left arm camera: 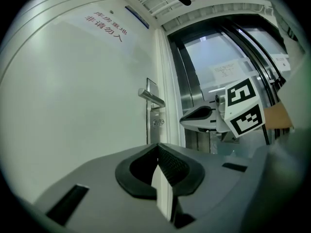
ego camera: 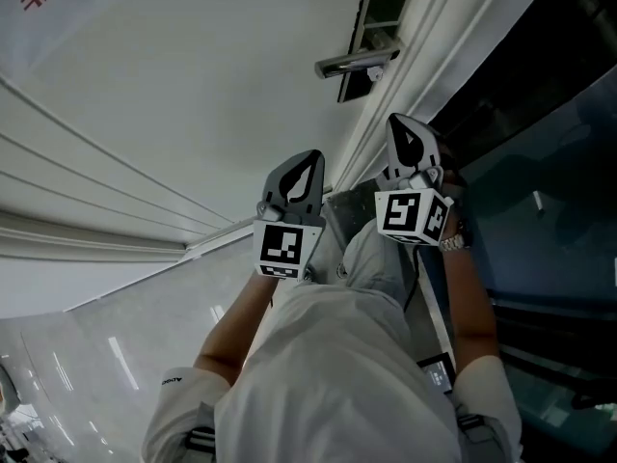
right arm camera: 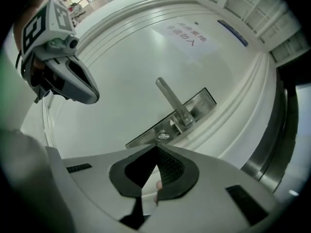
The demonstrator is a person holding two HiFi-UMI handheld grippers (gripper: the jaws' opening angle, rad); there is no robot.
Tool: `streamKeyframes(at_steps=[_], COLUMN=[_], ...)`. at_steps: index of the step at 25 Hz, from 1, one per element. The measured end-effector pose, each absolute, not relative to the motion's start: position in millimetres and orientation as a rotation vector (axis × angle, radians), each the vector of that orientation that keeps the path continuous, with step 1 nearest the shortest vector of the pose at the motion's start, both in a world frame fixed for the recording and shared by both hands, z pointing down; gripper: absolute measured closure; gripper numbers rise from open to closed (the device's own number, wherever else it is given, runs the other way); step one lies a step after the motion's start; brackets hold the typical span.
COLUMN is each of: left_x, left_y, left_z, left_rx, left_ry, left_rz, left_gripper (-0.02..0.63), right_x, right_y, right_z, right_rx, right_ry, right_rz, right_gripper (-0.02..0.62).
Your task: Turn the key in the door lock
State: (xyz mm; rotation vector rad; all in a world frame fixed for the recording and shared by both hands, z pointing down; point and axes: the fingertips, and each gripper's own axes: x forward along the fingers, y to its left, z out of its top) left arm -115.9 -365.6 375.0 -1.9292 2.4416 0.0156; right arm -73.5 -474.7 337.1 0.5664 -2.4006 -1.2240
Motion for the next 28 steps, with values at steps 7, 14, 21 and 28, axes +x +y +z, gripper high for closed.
streamKeyframes(at_steps=[7, 14, 21, 28], left_x=[-119.4, -130.8, -138.4, -139.1], left_y=[-371.2, -367.6, -368.2, -369.5], left_z=[366.6, 364.2, 358.6, 358.9], left_rx=[-1.893, -1.850, -1.811, -1.795], left_ry=[2.467, 2.507, 2.526, 2.537], left_rz=[0.018, 0.031, 0.046, 0.040], left_gripper=[0.597, 0.597, 0.597, 0.597], right_x=[-99.1, -123.2, -143.3, -151.4], right_y=[-490.4, -505.7, -513.5, -518.0], right_z=[328.0, 336.2, 337.7, 344.3], right_rx=[0.530, 0.490, 0.462, 0.490], right_ry=[-2.248, -2.114, -1.963, -1.913], right_rz=[-1.392, -1.480, -1.656, -1.730], right_gripper=[0.603, 0.522, 0.440, 0.442])
